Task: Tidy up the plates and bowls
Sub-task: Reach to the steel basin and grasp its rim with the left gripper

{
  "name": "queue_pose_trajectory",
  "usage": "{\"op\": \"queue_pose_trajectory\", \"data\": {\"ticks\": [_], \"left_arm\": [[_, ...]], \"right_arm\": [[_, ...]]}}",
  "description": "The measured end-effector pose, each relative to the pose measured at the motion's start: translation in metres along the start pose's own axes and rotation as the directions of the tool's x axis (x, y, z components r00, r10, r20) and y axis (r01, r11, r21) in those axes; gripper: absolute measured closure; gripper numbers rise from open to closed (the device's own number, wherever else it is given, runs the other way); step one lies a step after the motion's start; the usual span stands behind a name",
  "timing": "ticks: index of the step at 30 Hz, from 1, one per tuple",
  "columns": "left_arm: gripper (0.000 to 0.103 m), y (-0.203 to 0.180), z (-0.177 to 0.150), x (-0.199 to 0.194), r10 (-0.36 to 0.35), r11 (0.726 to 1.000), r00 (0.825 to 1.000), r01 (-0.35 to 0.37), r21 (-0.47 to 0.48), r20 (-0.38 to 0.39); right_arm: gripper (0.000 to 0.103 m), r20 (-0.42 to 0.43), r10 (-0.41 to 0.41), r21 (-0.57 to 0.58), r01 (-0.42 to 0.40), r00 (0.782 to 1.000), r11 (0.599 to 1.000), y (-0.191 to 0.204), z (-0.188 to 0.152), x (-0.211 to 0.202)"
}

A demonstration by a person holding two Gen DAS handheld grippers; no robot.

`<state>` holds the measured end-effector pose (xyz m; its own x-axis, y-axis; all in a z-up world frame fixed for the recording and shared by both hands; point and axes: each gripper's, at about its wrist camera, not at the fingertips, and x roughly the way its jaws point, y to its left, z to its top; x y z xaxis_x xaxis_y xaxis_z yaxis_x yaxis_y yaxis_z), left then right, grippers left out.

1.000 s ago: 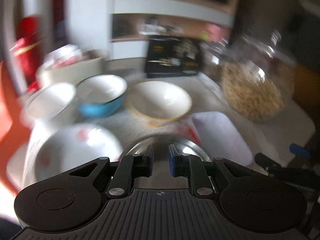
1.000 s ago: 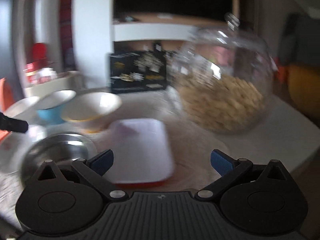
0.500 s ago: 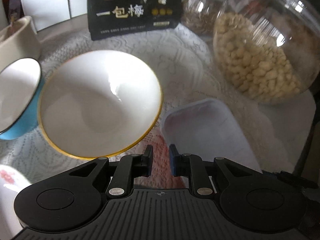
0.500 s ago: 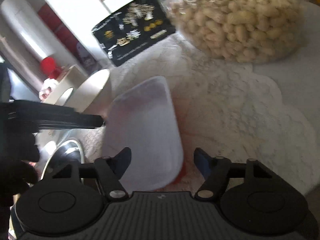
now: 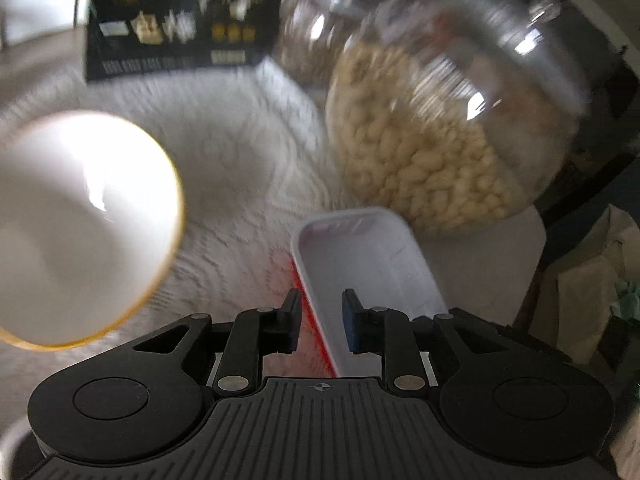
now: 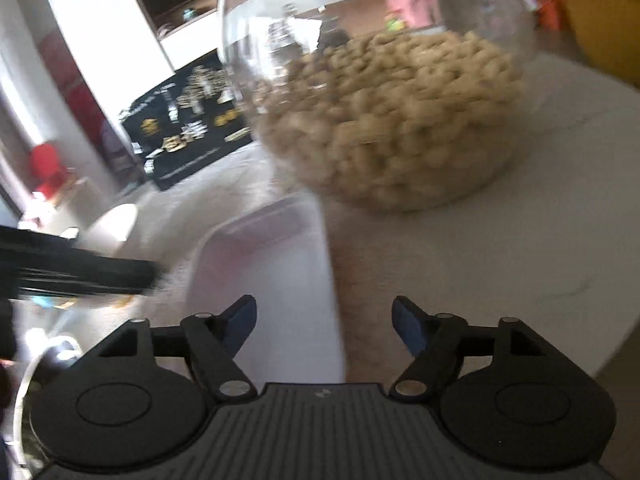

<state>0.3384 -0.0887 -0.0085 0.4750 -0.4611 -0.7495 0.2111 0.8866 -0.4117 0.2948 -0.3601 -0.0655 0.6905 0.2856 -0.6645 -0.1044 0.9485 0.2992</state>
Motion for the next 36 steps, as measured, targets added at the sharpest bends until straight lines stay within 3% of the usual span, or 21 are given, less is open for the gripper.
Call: {"op": "queue_pose_trajectory", "data": {"ticks": [3, 5, 6, 7, 10, 14, 20, 26, 31, 36], "left_arm": [[0.079, 0.017, -0.013, -0.049, 0.019, 1.0, 0.993, -0.018, -0.01, 0.118], [0.079, 0.034, -0.024, -0.08, 0.094, 0.995, 0.977, -0.088, -0.038, 0.191], [0.079, 0.043, -0.031, -0.093, 0.145, 0.989, 0.966, -0.137, -0.055, 0.214], [0.079, 0.052, -0.042, -0.104, 0.238, 0.959, 0.942, -0.189, -0.211, 0.237], [0.079, 0.078, -0.073, -0.124, 0.32, 0.919, 0.92, -0.243, -0.311, 0.226], [0.079, 0.103, -0.112, -0.144, 0.323, 0.884, 0.919, -0.208, -0.419, 0.225], [0.079, 0.115, -0.149, -0.148, 0.315, 0.866, 0.931, -0.201, -0.459, 0.186], [0.079, 0.12, -0.15, -0.151, 0.311, 0.875, 0.928, -0.195, -0.444, 0.205], [0.079, 0.12, -0.149, -0.147, 0.293, 0.887, 0.933, -0.184, -0.425, 0.209], [0.079, 0.122, -0.144, -0.143, 0.287, 0.894, 0.934, -0.181, -0.409, 0.214]], "right_arm": [[0.025, 0.089, -0.067, -0.066, 0.073, 0.994, 0.995, 0.013, -0.005, -0.02], [0.023, 0.154, -0.054, -0.113, 0.072, 0.987, 0.991, 0.028, -0.007, -0.037], [0.022, 0.176, -0.025, -0.129, 0.049, 0.984, 0.991, 0.036, -0.007, -0.045], [0.021, 0.186, 0.013, -0.138, 0.013, 0.982, 0.99, 0.044, -0.007, -0.052], [0.018, 0.139, 0.159, -0.145, -0.139, 0.977, 0.98, 0.073, -0.012, -0.057], [0.018, -0.035, 0.263, -0.067, -0.265, 0.964, 0.962, 0.108, -0.031, -0.035], [0.016, -0.27, 0.29, 0.021, -0.296, 0.918, 0.955, 0.143, -0.063, -0.002], [0.0, -0.313, 0.245, -0.009, -0.261, 0.918, 0.965, 0.159, -0.077, -0.003], [0.0, -0.337, 0.2, -0.085, -0.241, 0.92, 0.967, 0.168, -0.076, 0.001], [0.0, -0.384, 0.171, -0.117, -0.232, 0.907, 0.966, 0.173, -0.071, 0.008]]}}
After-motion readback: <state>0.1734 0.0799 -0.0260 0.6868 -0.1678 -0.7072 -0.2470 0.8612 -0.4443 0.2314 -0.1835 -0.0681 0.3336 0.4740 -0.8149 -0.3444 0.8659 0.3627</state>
